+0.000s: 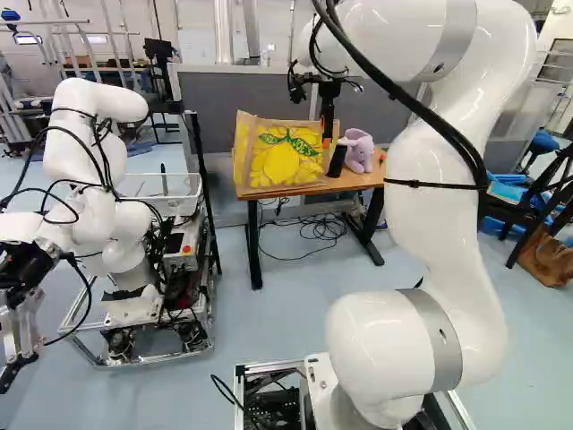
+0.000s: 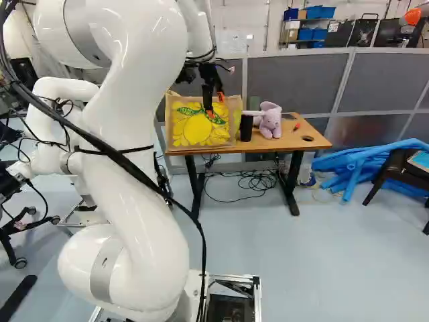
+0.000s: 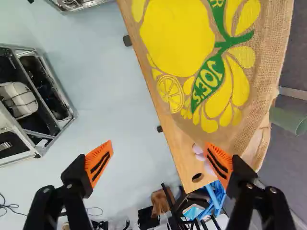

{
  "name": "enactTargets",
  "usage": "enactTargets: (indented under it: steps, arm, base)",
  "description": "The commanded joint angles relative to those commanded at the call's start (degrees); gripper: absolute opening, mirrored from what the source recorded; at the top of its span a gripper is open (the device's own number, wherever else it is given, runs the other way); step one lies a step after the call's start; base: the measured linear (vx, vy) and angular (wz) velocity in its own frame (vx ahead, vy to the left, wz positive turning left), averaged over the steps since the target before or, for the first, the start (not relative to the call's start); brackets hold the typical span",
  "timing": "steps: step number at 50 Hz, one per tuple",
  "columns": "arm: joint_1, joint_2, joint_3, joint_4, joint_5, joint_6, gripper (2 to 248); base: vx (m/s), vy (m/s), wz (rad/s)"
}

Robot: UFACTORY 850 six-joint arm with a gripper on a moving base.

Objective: Pick up the bag on the ground and place it on the table

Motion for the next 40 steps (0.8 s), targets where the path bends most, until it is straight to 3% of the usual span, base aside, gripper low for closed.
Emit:
enactTargets:
  steps: [20, 40]
  arm:
    - [0.4, 4.4, 9.9, 0.8, 11.6, 8.4, 247]
    - [0.8, 9.8, 21.9, 1.7, 25.7, 18.6, 247]
  base:
    - [0.0, 0.0, 0.0]
    - [0.0, 0.0, 0.0]
